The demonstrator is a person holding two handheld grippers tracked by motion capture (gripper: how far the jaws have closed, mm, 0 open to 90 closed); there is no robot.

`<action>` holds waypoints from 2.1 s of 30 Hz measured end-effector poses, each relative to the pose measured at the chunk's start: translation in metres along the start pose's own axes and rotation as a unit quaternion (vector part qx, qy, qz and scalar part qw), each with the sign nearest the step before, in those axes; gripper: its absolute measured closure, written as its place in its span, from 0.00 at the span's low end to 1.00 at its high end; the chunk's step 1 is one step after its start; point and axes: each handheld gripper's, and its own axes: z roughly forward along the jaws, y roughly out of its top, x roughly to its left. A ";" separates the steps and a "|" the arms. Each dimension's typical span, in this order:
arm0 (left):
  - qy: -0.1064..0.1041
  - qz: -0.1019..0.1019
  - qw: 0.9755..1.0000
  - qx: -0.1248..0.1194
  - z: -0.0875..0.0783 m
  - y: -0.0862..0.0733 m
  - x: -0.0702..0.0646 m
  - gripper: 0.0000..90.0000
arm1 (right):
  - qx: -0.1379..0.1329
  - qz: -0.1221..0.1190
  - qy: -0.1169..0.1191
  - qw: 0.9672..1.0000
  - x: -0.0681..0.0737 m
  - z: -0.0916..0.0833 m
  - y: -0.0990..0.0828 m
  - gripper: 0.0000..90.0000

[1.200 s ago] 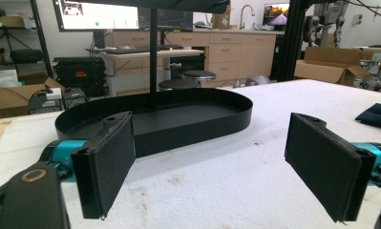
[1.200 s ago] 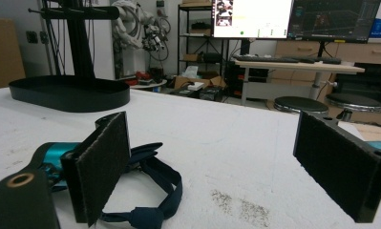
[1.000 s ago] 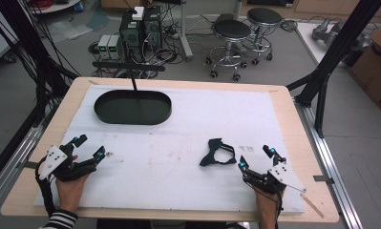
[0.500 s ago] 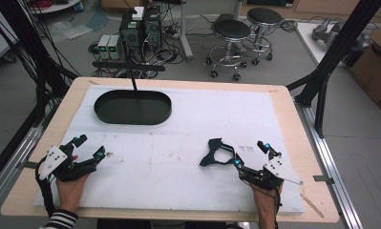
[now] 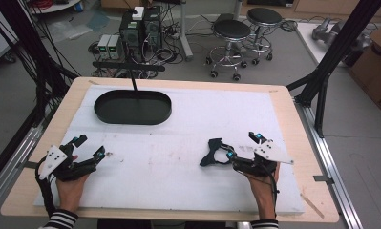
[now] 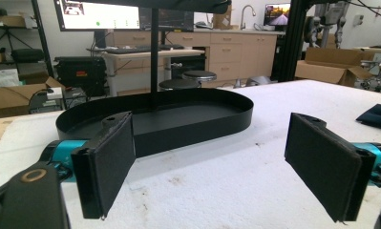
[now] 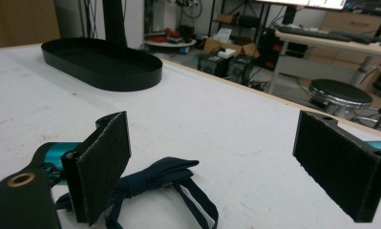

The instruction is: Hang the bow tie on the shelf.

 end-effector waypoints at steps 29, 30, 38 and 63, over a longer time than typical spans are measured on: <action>-0.001 -0.001 1.000 0.000 0.000 0.000 0.000 0.20 | 0.197 -0.041 0.069 0.977 -0.004 0.060 0.006 0.26; -0.001 -0.002 1.000 -0.001 0.000 0.000 0.000 0.20 | 0.205 -0.040 0.072 0.975 -0.005 0.061 0.005 0.29; 0.000 -0.005 1.000 -0.001 0.000 0.000 0.000 0.20 | 0.253 -0.063 0.083 0.962 -0.007 0.069 -0.004 0.39; 0.000 -0.005 1.000 -0.001 0.000 0.000 0.000 0.20 | 0.286 -0.082 0.092 0.950 -0.012 0.079 -0.012 0.68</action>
